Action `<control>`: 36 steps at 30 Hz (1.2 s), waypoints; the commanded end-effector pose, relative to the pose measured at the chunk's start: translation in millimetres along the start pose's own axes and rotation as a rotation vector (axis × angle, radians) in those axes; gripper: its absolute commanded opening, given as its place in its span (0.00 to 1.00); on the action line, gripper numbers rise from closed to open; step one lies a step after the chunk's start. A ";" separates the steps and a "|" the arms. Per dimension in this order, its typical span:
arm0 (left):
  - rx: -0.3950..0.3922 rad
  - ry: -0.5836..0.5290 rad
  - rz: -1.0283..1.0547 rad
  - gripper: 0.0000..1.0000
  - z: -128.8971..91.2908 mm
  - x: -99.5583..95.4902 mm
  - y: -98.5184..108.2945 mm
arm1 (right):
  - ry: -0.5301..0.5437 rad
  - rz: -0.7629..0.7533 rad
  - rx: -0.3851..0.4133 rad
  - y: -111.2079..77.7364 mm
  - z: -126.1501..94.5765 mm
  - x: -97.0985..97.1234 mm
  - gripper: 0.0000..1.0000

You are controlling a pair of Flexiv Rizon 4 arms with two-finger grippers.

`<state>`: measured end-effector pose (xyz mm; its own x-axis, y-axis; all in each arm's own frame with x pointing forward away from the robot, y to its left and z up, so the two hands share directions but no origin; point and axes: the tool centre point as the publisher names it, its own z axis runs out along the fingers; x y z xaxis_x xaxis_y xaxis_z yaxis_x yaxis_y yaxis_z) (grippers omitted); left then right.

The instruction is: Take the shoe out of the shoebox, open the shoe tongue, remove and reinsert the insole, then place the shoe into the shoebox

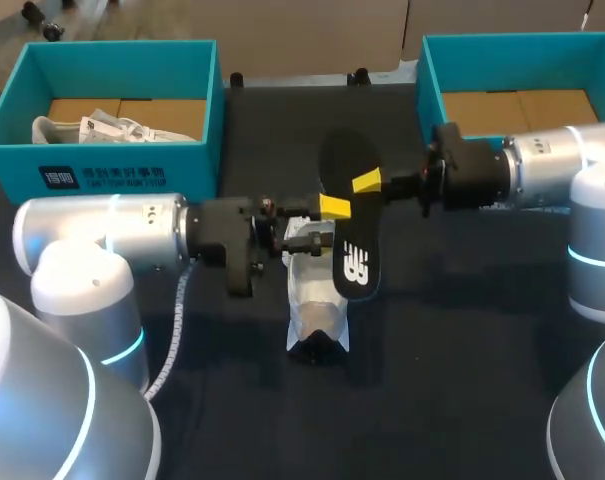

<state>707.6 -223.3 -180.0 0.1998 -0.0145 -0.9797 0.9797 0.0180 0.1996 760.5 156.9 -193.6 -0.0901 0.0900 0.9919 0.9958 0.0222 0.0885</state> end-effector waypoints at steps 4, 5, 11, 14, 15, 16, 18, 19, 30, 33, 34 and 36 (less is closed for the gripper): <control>0.009 0.083 -0.008 1.00 -18.8 -18.0 -0.1 | -0.003 0.010 -0.010 -7.5 -4.5 -3.4 0.00; 0.010 0.095 -0.011 1.00 -19.6 -20.6 0.6 | -0.007 0.015 -0.009 -7.9 -4.1 -4.1 0.00; -0.005 0.177 -0.014 1.00 -22.6 -29.1 5.1 | -0.003 0.024 -0.006 -9.9 -2.5 -9.2 0.00; -0.005 0.177 -0.014 1.00 -22.6 -29.1 5.1 | -0.001 0.026 -0.004 -9.7 -2.3 -10.3 0.00; -0.005 0.177 -0.014 1.00 -22.6 -29.1 5.1 | -0.001 0.027 -0.003 -9.5 -2.4 -10.6 0.00; -0.005 0.177 -0.014 1.00 -22.6 -29.1 5.1 | -0.001 0.027 -0.002 -9.4 -2.3 -11.2 0.00; -0.005 0.177 -0.014 1.00 -22.6 -29.1 5.1 | -0.001 0.032 -0.001 -9.3 -2.9 -12.9 0.00; -0.005 0.177 -0.014 1.00 -22.6 -29.1 5.1 | -0.001 0.033 0.000 -9.2 -3.0 -13.6 0.00; -0.060 0.291 -0.041 1.00 -40.6 -39.9 12.8 | 0.001 0.053 0.003 -12.1 -1.6 -21.2 0.00; -0.062 0.354 -0.047 1.00 -44.5 -42.2 15.0 | 0.001 0.056 0.002 -13.4 -1.3 -21.8 0.00; -0.063 0.395 -0.053 1.00 -45.5 -42.1 15.1 | 0.001 0.057 0.001 -13.6 -1.2 -21.9 0.00; -0.066 0.441 -0.070 1.00 -46.9 -42.9 16.0 | 0.000 0.059 0.001 -14.0 -0.9 -22.0 0.00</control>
<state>717.7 -181.9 -144.2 0.1221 0.3036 -0.9449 0.9825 0.0981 0.1585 749.5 152.6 -216.4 -0.0323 0.0885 0.9955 0.9993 0.0202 0.0306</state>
